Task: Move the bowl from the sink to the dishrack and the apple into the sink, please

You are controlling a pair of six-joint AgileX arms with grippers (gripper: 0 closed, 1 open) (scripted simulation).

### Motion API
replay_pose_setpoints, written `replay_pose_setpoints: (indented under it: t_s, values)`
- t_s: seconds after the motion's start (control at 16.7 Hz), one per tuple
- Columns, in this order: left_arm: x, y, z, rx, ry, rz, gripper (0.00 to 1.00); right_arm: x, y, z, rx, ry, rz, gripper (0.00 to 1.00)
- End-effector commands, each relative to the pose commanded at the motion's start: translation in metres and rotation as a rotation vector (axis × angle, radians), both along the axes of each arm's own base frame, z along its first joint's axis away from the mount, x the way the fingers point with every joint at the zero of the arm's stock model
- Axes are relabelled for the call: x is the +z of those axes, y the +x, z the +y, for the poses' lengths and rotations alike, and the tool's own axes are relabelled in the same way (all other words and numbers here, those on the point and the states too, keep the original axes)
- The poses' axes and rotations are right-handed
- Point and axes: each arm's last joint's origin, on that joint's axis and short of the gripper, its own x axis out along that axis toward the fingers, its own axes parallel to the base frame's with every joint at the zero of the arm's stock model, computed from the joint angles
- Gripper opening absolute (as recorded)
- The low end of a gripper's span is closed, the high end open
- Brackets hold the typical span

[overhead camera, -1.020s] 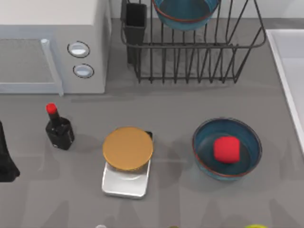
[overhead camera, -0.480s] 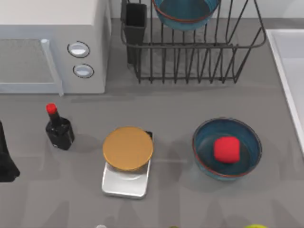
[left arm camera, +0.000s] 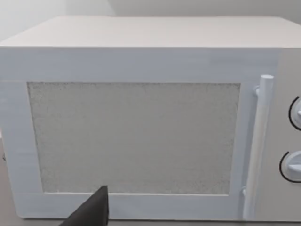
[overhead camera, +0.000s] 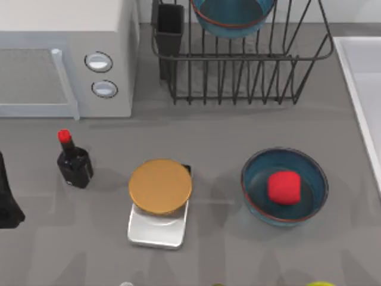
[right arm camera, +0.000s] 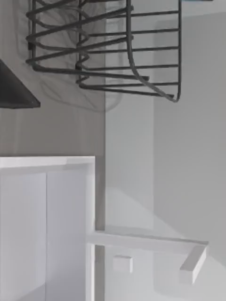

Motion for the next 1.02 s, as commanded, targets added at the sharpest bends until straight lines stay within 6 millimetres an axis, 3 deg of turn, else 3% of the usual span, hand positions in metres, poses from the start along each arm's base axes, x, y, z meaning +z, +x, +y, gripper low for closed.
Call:
replay_pose_setpoints:
  t_s: [0.72, 1.02]
  values:
    - [0.0, 0.0, 0.0, 0.0, 0.0, 0.0, 1.0, 0.001, 0.0, 0.0, 0.002, 0.003, 0.008, 1.0]
    - [0.0, 0.0, 0.0, 0.0, 0.0, 0.0, 1.0, 0.029, 0.006, 0.006, 0.049, 0.054, 0.169, 1.0]
